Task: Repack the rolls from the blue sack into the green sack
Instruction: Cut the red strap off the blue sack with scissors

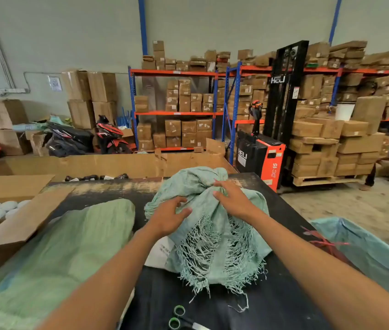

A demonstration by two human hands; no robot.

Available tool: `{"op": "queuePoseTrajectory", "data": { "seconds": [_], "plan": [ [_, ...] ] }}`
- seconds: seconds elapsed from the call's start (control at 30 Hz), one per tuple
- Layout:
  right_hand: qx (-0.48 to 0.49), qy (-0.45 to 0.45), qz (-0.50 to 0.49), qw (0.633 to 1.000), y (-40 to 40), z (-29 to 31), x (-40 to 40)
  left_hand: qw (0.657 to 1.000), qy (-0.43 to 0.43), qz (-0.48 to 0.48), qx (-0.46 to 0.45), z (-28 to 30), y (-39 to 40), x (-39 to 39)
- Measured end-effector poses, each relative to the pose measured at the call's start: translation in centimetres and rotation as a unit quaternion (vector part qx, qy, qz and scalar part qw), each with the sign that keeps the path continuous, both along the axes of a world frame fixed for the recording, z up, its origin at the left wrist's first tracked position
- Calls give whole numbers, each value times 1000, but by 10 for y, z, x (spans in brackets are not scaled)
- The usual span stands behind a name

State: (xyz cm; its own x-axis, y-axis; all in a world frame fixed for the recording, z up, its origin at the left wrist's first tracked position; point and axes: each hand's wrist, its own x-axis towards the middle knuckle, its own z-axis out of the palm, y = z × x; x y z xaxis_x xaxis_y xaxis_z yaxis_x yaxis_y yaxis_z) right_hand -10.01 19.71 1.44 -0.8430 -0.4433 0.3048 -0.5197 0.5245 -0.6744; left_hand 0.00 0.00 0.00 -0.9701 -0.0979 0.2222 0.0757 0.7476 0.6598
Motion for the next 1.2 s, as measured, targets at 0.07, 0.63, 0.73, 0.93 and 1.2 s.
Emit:
{"op": "queuePoseTrajectory", "data": {
  "seconds": [0.07,0.63,0.73,0.93,1.2],
  "plan": [
    [30,6,-36,999,10,-12,-16,999,-32,-5,-28,-9,3,-10],
    [-125,-176,26,976,46,-46,-133,973,73,218,-8,-30,-19,-112],
    [-222,-164,26,961,34,-22,-123,965,64,253,25,-25,-41,-112],
    [-161,-94,-29,982,33,-59,-91,980,68,187,-2,-29,-33,-95],
    [90,193,-131,968,39,-91,4,995,82,-30,45,-40,-22,-68]
  ]
}}
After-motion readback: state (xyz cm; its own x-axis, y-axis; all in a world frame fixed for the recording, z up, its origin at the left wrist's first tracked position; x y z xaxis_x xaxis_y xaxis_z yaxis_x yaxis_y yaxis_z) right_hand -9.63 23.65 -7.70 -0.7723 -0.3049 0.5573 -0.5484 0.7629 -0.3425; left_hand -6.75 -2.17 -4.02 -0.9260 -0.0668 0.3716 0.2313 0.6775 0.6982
